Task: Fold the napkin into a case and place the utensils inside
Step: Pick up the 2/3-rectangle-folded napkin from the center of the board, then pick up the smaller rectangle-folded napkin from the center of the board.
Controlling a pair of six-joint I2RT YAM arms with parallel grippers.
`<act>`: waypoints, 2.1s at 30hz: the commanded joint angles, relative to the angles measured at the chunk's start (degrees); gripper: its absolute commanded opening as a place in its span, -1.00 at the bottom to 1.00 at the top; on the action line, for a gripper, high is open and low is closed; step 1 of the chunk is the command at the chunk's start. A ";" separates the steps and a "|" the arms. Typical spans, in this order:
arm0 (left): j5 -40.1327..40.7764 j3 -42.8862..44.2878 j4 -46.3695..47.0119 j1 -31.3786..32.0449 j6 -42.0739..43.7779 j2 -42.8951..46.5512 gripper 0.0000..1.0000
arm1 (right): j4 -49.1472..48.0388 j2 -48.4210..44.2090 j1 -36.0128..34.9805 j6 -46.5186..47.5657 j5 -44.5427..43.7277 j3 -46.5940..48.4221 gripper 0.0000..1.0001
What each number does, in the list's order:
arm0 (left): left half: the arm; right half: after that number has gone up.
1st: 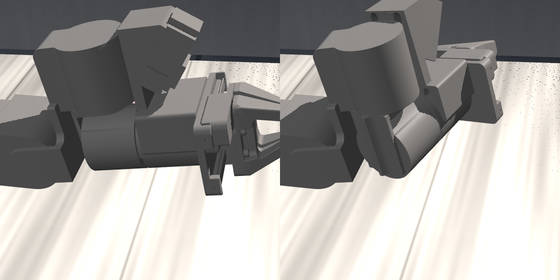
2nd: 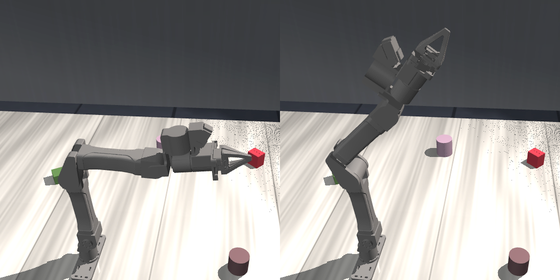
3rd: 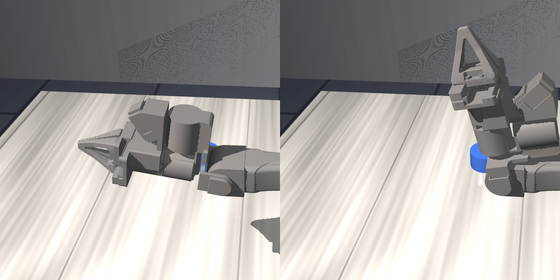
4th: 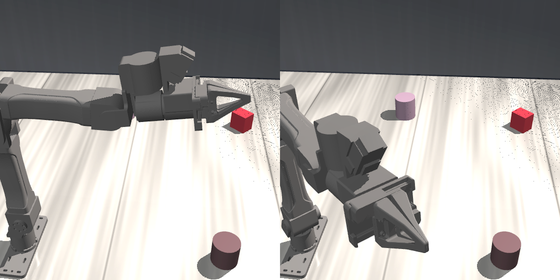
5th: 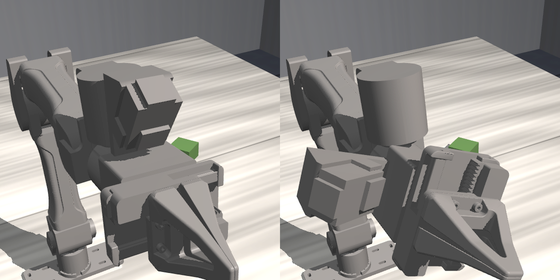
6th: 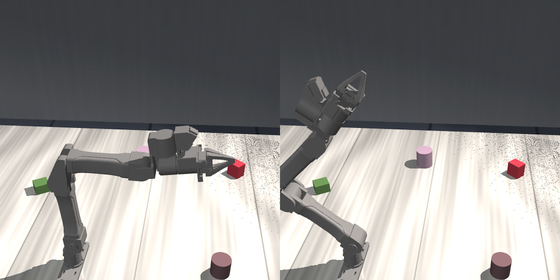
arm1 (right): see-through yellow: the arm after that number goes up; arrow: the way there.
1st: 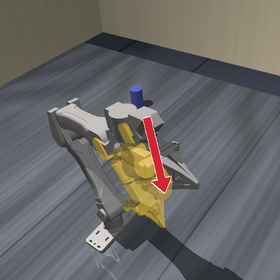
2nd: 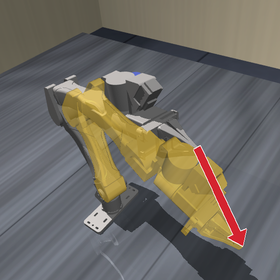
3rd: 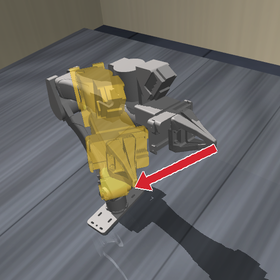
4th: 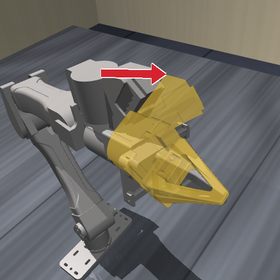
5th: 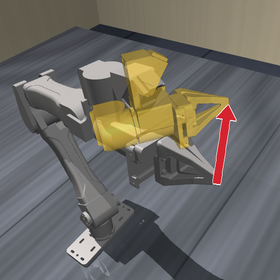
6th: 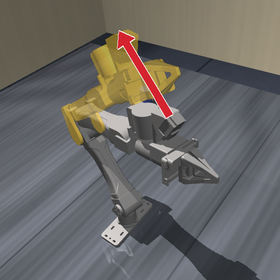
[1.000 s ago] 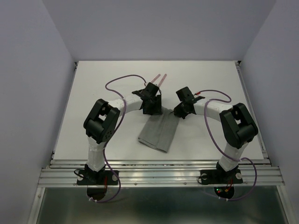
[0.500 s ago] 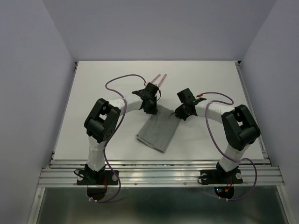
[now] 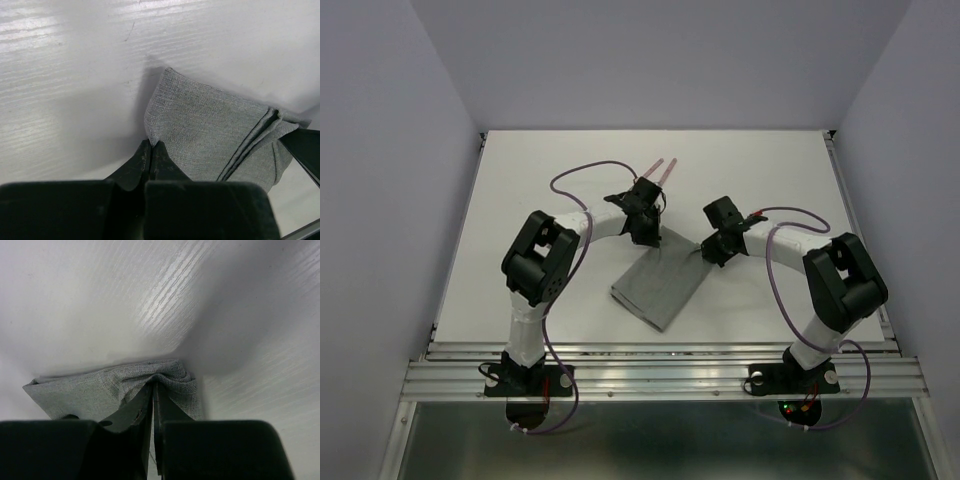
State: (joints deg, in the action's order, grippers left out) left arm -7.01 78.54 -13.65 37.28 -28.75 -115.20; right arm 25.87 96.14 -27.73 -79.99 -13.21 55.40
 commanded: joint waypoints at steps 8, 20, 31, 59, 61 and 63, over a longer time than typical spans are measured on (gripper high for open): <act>-6.79 -1.81 -2.08 0.60 -1.04 8.76 -1.00 | 5.42 3.09 -0.05 -0.43 -3.14 1.38 -0.81; -10.04 0.56 -0.68 5.96 -4.65 7.89 -1.00 | 5.25 3.35 -0.05 -0.52 -2.61 2.08 -0.81; -10.40 2.84 -0.15 8.78 -7.11 5.34 -1.00 | 4.45 3.27 -0.05 -0.52 -1.90 1.38 -0.81; -7.15 7.50 -3.14 10.62 -23.27 -1.87 -1.00 | 3.49 3.18 -0.05 -0.26 -1.46 1.21 -0.81; -6.97 7.50 -3.40 10.62 -24.15 -2.14 -1.00 | 3.49 3.18 -0.05 -0.26 -1.38 1.21 -0.81; -6.88 7.68 -3.58 10.62 -25.38 -2.49 -1.00 | 3.49 3.18 -0.05 -0.26 -1.46 1.21 -0.81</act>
State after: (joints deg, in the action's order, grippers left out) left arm -14.70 83.72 -16.21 47.53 -51.03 -116.88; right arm 28.10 97.62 -27.73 -79.92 -13.19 57.65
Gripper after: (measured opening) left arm 0.026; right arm 0.095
